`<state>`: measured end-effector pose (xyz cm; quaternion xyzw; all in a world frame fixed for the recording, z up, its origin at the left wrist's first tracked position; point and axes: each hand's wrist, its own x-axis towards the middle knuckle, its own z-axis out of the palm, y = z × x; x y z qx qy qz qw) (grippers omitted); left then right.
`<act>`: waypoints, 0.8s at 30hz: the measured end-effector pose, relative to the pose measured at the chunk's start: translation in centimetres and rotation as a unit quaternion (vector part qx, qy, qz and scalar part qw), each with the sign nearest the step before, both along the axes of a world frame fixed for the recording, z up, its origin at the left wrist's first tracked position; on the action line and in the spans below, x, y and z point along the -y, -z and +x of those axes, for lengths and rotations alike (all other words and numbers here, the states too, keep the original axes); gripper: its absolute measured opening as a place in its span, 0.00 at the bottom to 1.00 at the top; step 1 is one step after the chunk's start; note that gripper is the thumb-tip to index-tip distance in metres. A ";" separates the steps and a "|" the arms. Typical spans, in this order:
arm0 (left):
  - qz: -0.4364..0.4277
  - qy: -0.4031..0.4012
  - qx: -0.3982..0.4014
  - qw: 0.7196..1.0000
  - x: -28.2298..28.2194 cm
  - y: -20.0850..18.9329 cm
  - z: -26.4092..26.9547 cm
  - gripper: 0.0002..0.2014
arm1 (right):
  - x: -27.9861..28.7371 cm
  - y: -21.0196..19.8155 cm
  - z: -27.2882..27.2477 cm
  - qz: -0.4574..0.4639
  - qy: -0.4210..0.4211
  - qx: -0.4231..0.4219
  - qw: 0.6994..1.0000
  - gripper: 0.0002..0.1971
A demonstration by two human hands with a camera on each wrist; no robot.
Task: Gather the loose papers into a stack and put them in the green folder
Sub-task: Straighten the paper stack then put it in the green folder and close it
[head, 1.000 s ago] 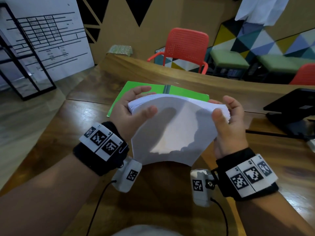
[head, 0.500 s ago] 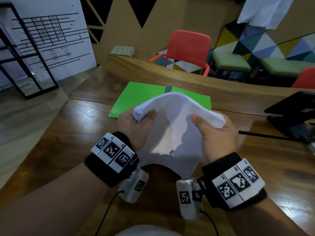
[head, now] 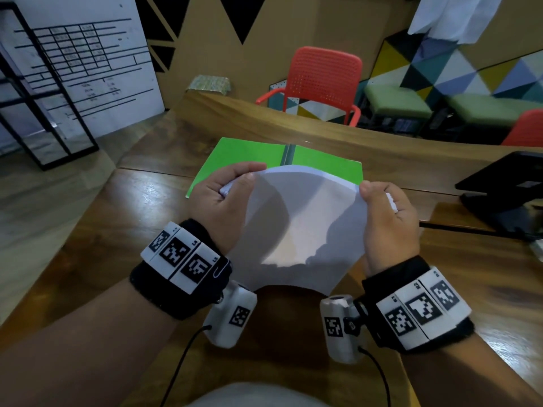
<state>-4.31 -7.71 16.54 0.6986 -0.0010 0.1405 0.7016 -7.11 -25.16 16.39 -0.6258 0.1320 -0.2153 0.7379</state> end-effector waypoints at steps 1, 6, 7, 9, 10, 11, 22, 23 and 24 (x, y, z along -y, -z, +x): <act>0.001 0.002 -0.004 1.000 -0.1 0.1 0.1 0.10 | 0.2 0.1 0.0 -0.006 -0.009 0.008 1.000 0.07; 0.049 0.017 -0.058 0.997 -0.1 1.1 0.4 0.06 | 0.3 1.2 0.2 -0.033 -0.062 -0.001 0.998 0.10; 0.059 -0.001 -0.064 0.996 0.1 1.1 0.3 0.04 | 0.1 1.1 0.2 -0.041 -0.047 -0.005 0.998 0.09; 0.066 -0.017 -0.053 0.996 0.3 0.5 -0.1 0.08 | -0.3 0.5 0.2 -0.035 -0.007 0.015 0.999 0.08; 0.063 -0.017 -0.042 0.997 0.2 0.2 -0.4 0.11 | -0.2 0.2 0.1 -0.028 0.008 0.034 0.999 0.08; 0.061 -0.016 -0.034 0.997 0.1 0.0 -0.6 0.12 | -0.1 0.1 0.0 -0.021 0.016 0.051 0.998 0.08; 0.141 -0.014 -0.144 0.980 0.1 2.5 -0.3 0.16 | 1.2 1.6 0.1 -0.037 0.033 0.013 0.999 0.19; 0.160 -0.006 -0.125 0.979 0.0 2.0 0.0 0.17 | 1.7 0.7 0.3 -0.118 0.074 0.007 0.990 0.26; 0.177 0.010 -0.098 0.979 -0.1 1.3 0.4 0.19 | 2.1 -0.4 0.4 -0.221 0.125 0.009 0.967 0.32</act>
